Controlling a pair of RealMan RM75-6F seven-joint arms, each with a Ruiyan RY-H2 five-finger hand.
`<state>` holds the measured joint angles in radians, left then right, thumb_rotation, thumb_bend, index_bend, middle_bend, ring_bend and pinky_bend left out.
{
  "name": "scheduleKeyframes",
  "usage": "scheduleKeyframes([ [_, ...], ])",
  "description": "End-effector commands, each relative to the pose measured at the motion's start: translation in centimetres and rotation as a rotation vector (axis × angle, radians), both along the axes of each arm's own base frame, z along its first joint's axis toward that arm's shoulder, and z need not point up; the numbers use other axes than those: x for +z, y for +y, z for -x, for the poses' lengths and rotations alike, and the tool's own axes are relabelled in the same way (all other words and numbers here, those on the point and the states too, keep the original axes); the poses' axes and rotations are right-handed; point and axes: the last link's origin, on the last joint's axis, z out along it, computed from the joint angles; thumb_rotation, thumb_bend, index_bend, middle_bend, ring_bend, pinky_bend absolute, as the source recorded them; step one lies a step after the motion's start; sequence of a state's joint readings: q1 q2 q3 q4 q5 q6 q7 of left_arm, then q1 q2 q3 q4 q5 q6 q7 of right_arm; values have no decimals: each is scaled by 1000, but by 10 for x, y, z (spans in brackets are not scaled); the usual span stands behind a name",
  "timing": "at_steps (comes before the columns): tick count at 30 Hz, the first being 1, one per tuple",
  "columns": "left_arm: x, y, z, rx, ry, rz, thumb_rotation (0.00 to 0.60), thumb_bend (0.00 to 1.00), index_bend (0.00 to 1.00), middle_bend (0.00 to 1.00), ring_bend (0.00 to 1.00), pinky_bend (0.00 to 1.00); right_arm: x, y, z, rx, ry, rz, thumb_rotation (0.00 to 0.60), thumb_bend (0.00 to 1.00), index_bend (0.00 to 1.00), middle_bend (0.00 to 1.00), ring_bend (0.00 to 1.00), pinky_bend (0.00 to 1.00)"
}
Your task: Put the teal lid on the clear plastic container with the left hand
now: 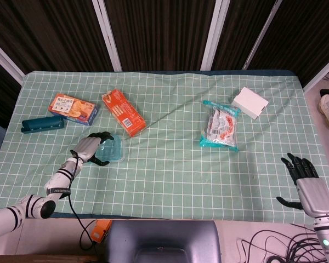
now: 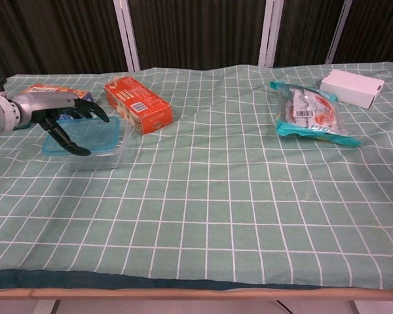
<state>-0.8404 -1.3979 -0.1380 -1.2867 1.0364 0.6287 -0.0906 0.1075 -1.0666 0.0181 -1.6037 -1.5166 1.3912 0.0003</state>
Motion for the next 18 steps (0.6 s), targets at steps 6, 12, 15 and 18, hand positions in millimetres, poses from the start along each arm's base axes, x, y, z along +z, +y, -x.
scheduleKeyframes([
  [6,-2,-1,-2,-10,-5,11,600,244,212,610,538,583,-1,0,0,0,2,-2,600,151,0,0,0,0],
  [12,-3,-2,-5,-17,-7,18,600,244,212,611,540,584,-1,0,0,1,3,-2,600,151,0,0,0,0],
  [15,-5,-1,-4,-18,-2,20,600,244,212,612,540,584,0,1,0,1,2,-1,600,151,0,0,0,0],
  [18,-5,2,-4,-28,11,18,600,249,214,614,542,585,-1,0,0,0,4,-3,600,151,0,0,0,0],
])
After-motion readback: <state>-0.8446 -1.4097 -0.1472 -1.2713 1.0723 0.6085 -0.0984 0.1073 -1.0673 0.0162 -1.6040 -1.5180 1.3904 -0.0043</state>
